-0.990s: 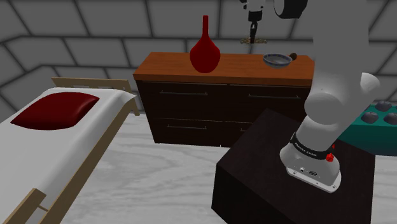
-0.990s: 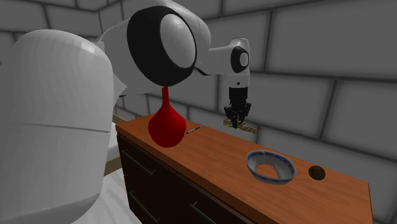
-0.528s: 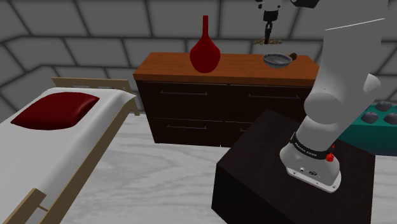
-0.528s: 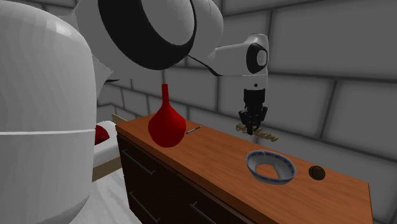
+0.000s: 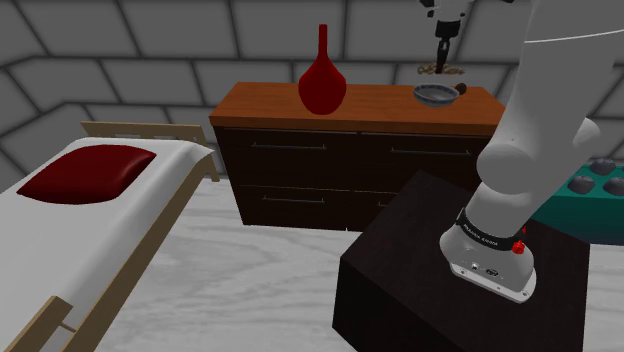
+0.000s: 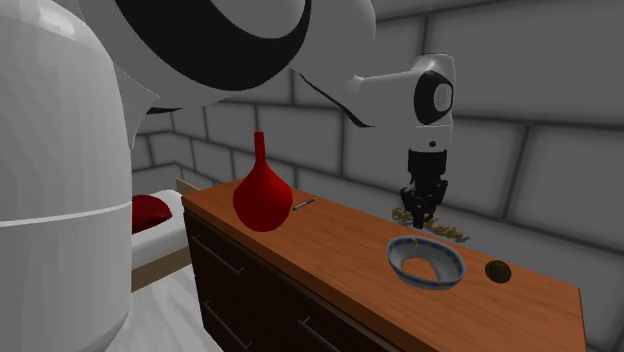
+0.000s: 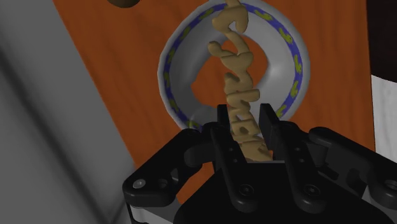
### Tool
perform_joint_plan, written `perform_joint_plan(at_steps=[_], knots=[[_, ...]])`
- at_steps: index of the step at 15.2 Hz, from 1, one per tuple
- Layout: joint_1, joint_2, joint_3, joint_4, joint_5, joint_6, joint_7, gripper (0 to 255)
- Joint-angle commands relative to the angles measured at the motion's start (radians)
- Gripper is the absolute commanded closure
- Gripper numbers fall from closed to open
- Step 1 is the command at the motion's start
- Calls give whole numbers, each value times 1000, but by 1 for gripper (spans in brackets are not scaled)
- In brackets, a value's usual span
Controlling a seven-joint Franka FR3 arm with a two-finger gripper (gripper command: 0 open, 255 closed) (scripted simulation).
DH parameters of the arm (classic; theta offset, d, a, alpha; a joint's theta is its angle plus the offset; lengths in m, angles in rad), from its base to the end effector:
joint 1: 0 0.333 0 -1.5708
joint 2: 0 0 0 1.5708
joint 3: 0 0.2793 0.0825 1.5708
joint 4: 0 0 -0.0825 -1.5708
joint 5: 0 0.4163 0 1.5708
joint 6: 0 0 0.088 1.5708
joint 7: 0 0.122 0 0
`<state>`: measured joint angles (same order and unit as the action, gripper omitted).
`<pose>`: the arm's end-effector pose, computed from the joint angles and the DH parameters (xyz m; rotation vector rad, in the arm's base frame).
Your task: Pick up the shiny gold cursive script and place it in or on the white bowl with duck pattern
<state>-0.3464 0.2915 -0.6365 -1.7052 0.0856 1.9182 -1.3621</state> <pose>0.3843 -0.5230 0.3852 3.0687 0.5705 -0.1442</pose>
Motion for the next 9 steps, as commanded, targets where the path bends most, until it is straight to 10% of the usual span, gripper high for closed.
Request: perform_joint_plan(at_steps=[1, 9], knots=[[-1, 2, 0, -24, 2, 26, -4, 255], [-7, 39, 11, -89, 27, 121, -14, 255]])
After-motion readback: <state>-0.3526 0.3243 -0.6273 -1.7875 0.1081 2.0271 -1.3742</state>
